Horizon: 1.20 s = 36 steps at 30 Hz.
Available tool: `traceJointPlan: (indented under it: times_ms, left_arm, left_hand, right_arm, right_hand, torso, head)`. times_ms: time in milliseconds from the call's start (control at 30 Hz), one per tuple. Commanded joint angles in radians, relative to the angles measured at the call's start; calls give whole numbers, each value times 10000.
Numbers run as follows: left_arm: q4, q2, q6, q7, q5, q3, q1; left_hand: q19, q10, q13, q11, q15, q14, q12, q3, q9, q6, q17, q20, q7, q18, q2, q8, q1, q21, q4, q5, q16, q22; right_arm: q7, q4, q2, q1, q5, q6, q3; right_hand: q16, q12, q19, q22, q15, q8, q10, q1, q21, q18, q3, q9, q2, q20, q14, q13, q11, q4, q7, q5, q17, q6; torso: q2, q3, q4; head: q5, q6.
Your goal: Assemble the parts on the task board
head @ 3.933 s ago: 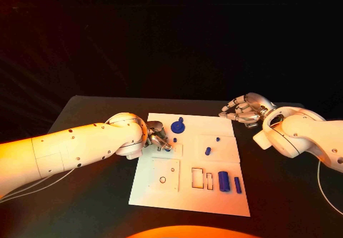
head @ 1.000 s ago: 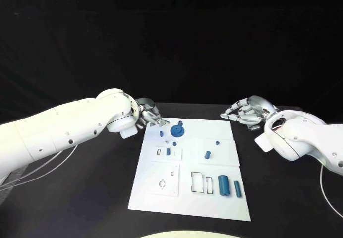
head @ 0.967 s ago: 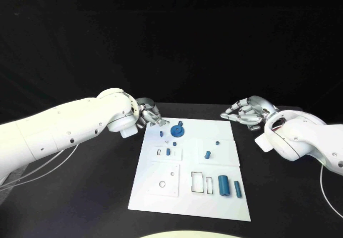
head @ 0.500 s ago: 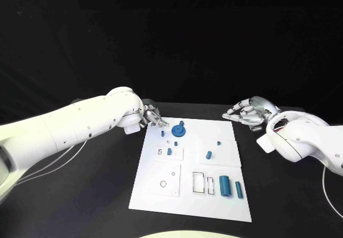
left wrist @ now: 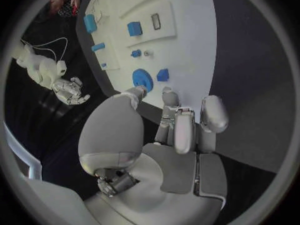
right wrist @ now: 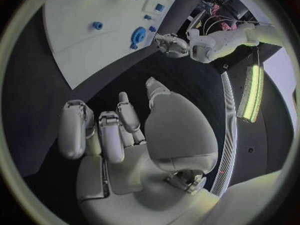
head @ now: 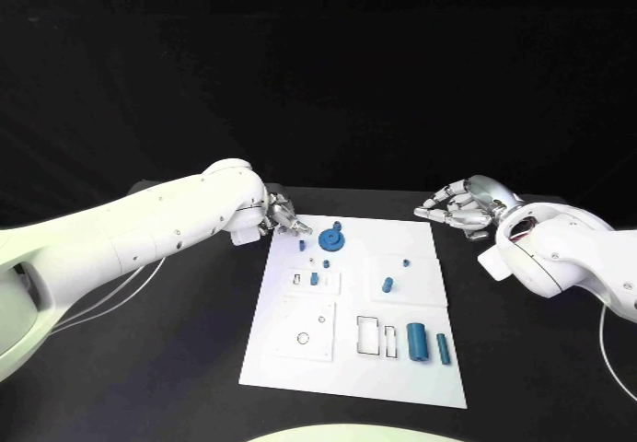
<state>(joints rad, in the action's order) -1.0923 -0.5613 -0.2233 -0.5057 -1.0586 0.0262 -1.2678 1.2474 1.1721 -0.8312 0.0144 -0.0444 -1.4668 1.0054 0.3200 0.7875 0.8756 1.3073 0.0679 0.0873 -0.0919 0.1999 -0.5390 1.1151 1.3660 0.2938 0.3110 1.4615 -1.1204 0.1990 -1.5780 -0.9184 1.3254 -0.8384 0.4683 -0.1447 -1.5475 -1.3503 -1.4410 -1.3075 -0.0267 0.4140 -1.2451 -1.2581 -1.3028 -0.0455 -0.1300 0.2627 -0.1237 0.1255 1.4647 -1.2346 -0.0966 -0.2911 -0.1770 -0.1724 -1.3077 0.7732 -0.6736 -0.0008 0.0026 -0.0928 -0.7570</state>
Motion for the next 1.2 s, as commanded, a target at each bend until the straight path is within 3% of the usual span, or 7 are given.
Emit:
traceJointPlan:
  times_ms: [33, 367, 800, 1200]
  left_arm:
    - [117, 97, -700, -31, -2, -16, -11]
    - [515, 355, -944, -87, 8, -141, 1]
    - [727, 469, -970, -79, 181, -184, 8]
    - [781, 538, -991, 10, 334, -249, 37]
  left_hand:
    - [28, -10, 6, 32, 41, -306, 35, -73, -10, 69, 674, 15, 23, -77, 5, 27, -95, -32, 5, -36, -9, -7]
    - [55, -36, 38, 23, 35, -289, 43, -28, -36, 65, 641, 19, 16, -71, -164, 37, -32, -15, -8, -45, -22, -48]
    - [146, 8, -4, 2, 20, -309, 134, 56, -61, 105, 687, 16, -9, -47, -389, 23, 88, 48, -25, -60, 16, -176]
    - [159, 17, 9, -23, -2, -308, 172, 94, -77, 145, 678, 6, -37, -43, -405, 0, 337, 61, -40, -148, 21, -203]
  right_arm:
    - [-51, 17, 15, -5, -130, -63, 1]
    - [-67, 38, 43, -6, -131, -60, 1]
    - [-70, 46, 57, -6, -131, -54, 1]
    - [-54, 52, 71, -6, -136, -7, 1]
  right_hand:
    - [42, 57, 43, -1040, 68, 47, 32, 78, 38, -162, 52, -13, -7, -24, 884, 5, 13, 4, 7, 41, -1910, -90]
    - [42, 57, 43, -1040, 68, 47, 32, 78, 38, -162, 52, -13, -7, -24, 884, 5, 13, 4, 7, 41, -1910, -90]
    - [44, 43, 40, -1042, 69, 62, 14, 77, 40, -162, 79, -17, 24, -25, 883, -10, 14, 4, 8, 40, -1906, -95]
    - [44, 41, 46, -1035, 70, 72, 13, 69, 56, -165, 94, -18, 45, -25, 883, -8, 15, 7, 9, 38, -1907, -96]
  torso:
    - [3, 7, 16]
    - [15, -4, 8]
    - [25, 4, 13]
    - [23, 1, 6]
  head:
    - [8, -23]
    - [-9, -55]
    - [-10, -93]
    - [-21, -125]
